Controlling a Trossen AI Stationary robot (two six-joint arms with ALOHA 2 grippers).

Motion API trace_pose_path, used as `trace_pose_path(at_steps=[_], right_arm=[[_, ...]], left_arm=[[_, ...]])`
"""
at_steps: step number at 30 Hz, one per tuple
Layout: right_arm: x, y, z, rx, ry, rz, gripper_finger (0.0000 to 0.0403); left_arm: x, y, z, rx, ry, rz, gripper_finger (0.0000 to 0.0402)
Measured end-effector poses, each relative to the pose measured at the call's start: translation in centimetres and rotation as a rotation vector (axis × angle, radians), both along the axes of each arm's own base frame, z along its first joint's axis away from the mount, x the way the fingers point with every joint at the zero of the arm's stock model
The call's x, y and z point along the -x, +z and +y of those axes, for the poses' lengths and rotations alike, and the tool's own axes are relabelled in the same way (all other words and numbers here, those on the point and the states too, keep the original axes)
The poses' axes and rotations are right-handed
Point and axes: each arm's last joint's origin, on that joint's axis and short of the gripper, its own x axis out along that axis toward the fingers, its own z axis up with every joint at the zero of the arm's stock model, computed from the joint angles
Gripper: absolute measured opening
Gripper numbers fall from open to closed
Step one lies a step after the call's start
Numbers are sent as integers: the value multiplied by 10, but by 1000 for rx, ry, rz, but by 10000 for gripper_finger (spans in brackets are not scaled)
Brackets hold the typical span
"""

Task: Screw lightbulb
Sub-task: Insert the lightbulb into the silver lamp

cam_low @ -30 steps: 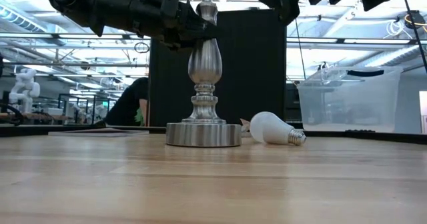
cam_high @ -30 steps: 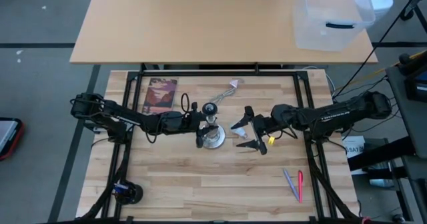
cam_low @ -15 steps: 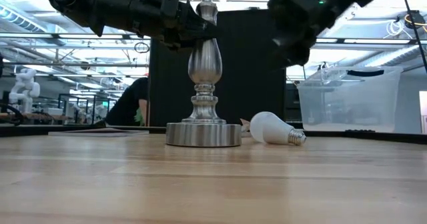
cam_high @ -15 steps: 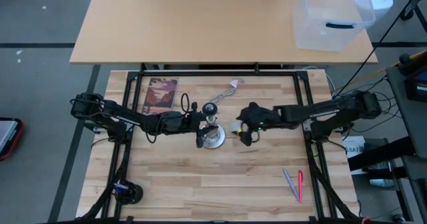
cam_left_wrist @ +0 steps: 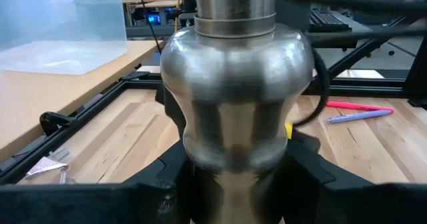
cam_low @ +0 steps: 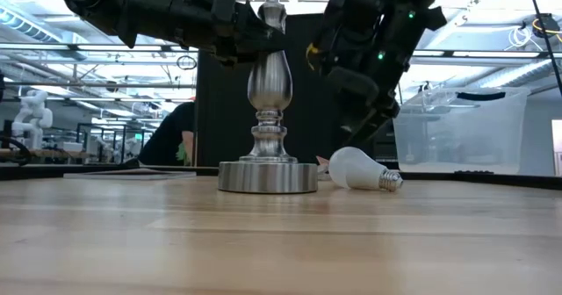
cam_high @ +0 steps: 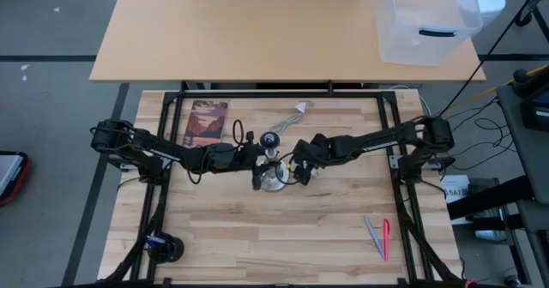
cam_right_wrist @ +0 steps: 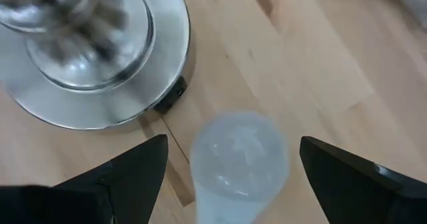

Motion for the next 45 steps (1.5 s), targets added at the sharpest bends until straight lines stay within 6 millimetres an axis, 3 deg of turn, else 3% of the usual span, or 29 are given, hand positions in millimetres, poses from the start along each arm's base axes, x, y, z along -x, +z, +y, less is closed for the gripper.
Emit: trace_pose_path(at_steps=[12, 16, 22, 30, 36, 45], right_arm=[[-4, -30, -7, 13, -89, 101, 334], [-5, -31, -7, 1, -84, 97, 322], [-5, -31, -7, -11, -83, 93, 271], [-5, -29, -7, -11, -82, 87, 271], [0, 3, -8, 30, -76, -24, 271], [30, 81, -13, 208, -107, -272, 271]], left_arm=[[0, 0, 0, 4, -7, 0, 157], [0, 0, 0, 5, -7, 0, 157], [0, 0, 0, 5, -8, 0, 157], [0, 0, 0, 6, -9, 0, 158], [0, 0, 0, 7, -10, 0, 158], [0, 0, 0, 8, -11, 0, 158]])
